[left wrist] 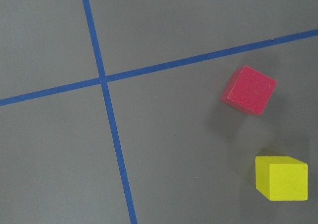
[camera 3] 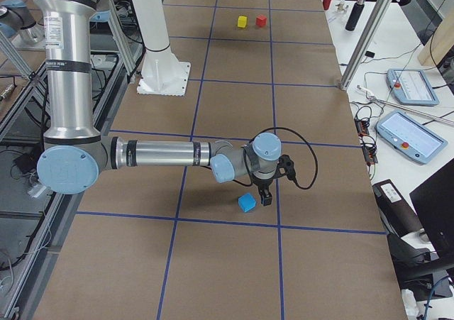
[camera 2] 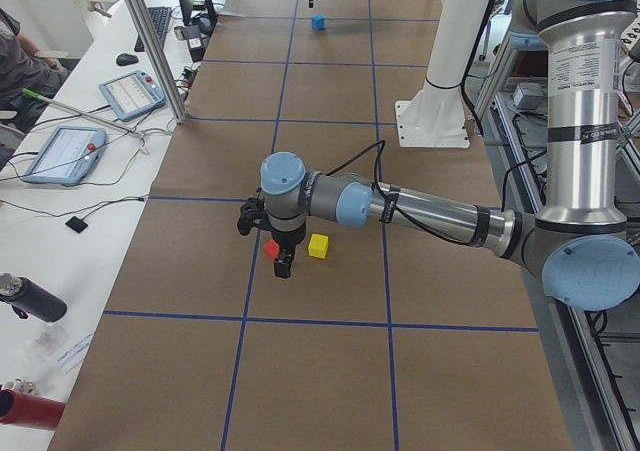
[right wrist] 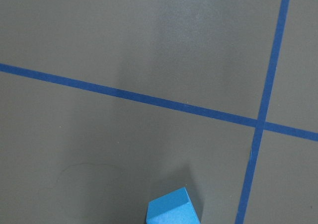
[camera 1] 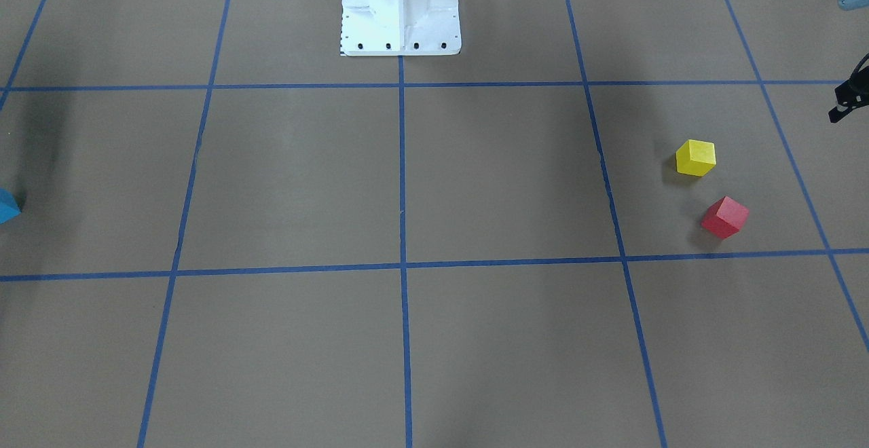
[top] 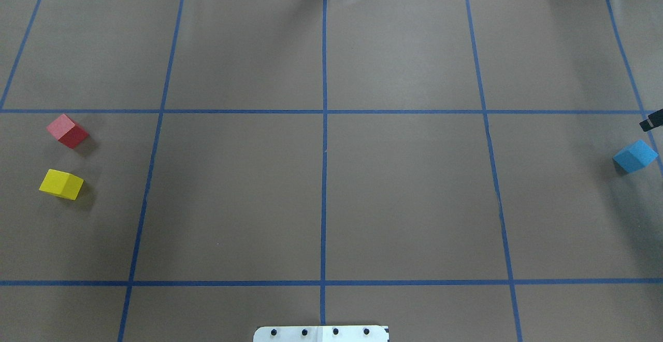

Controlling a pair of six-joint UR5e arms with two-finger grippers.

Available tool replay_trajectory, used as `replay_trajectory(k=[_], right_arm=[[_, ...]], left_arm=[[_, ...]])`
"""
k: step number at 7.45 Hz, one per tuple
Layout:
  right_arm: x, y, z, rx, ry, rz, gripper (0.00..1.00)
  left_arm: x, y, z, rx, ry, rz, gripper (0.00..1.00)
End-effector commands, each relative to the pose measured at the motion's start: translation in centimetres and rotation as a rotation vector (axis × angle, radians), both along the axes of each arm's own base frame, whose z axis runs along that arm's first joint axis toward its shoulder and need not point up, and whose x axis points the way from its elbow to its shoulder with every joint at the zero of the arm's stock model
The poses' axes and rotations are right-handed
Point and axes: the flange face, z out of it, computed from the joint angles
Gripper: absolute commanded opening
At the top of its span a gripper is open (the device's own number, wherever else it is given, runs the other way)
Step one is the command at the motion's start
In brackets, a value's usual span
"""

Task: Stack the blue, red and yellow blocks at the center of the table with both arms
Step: 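Lower the right gripper onto the blue cube and grasp it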

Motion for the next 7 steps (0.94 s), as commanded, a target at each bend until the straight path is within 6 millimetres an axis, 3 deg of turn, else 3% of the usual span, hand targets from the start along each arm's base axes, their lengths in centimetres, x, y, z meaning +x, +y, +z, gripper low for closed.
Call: replay_trajectory(k=[1, 3, 7], right_arm=[[-1.2, 2.0, 2.6, 0.066, -0.004, -0.109, 1.00], [-1.9, 2.4, 4.4, 0.123, 0.006, -0.207, 1.00], [-4.9, 2.2, 4.5, 0.114, 0.008, -0.255, 1.00]], left_arm=[[0.0, -0.1, -0.7, -0.001, 0.004, -0.016, 1.00], [0.0, -0.2, -1.2, 0.004, 0.005, -0.022, 1.00], [0.0, -0.2, -1.4, 0.005, 0.007, -0.023, 1.00]])
